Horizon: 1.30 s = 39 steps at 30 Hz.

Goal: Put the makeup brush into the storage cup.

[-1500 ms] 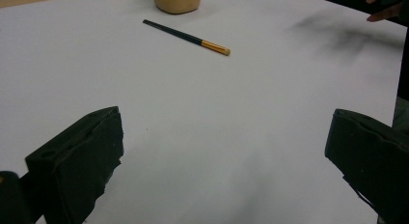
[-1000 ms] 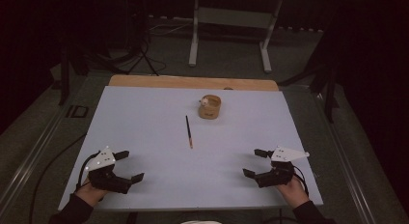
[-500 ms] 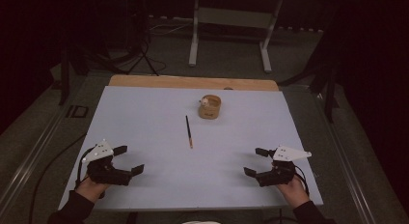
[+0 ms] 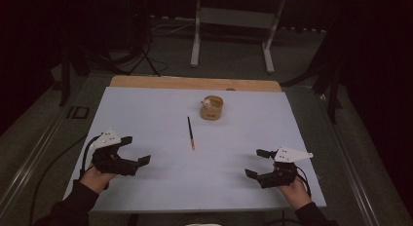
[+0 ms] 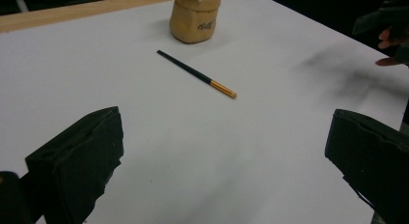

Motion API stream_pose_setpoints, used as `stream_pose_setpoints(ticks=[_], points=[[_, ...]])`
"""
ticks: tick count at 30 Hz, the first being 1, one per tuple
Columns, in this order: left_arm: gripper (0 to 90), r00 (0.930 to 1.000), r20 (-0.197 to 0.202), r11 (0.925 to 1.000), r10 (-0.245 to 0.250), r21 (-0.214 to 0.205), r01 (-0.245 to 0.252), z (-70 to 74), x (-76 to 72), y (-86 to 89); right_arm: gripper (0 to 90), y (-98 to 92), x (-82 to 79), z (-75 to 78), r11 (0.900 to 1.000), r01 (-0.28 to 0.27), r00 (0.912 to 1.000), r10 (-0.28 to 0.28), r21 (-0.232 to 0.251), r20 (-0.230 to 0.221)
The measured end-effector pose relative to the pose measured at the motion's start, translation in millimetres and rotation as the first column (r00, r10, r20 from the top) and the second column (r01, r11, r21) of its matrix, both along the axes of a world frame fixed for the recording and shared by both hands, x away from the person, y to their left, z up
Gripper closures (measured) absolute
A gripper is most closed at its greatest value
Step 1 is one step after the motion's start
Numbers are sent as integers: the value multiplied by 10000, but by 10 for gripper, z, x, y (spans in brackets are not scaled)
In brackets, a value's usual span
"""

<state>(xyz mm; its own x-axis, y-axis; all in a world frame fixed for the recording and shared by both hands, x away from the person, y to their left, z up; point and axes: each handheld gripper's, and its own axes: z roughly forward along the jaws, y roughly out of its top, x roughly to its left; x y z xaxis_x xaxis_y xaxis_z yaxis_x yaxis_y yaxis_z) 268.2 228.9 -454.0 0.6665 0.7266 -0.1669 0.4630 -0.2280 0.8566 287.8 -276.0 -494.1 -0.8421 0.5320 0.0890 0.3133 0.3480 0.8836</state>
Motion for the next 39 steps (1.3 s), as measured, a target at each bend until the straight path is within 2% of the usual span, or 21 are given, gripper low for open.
stream_pose_setpoints(ticks=[7,8,12,22,28,29,34,38,39], points=[[6,9998,-200,9999,-74,87,75,98,101,-76,114,18,-6,12,9999,-100,9999,99,51,48],[6,9997,-244,9998,-93,197,98,138,168,-137,114,22,-6,15,9999,-139,9999,138,85,51],[6,9994,-306,9996,-152,232,160,169,226,-187,114,26,-7,17,9998,-153,9999,153,108,34],[6,9968,-789,9988,144,478,-106,300,490,-369,114,36,-8,22,9997,-234,9997,234,68,68],[6,9945,-1016,9982,269,556,-213,329,613,-470,114,35,-9,25,9997,-238,9997,238,68,95],[6,9931,-1151,9981,214,604,-145,335,660,-514,114,34,-9,26,9997,-244,9997,243,81,90],[6,9915,-1255,9961,349,846,-243,365,770,-607,114,38,-6,21,9997,-241,9997,240,51,59],[6,9905,-1344,9968,279,776,-175,387,833,-644,114,38,-8,25,9996,-271,9996,271,79,85],[6,9907,-1329,9959,300,880,-184,393,863,-671,114,36,-6,25,9996,-271,9996,270,95,79]])
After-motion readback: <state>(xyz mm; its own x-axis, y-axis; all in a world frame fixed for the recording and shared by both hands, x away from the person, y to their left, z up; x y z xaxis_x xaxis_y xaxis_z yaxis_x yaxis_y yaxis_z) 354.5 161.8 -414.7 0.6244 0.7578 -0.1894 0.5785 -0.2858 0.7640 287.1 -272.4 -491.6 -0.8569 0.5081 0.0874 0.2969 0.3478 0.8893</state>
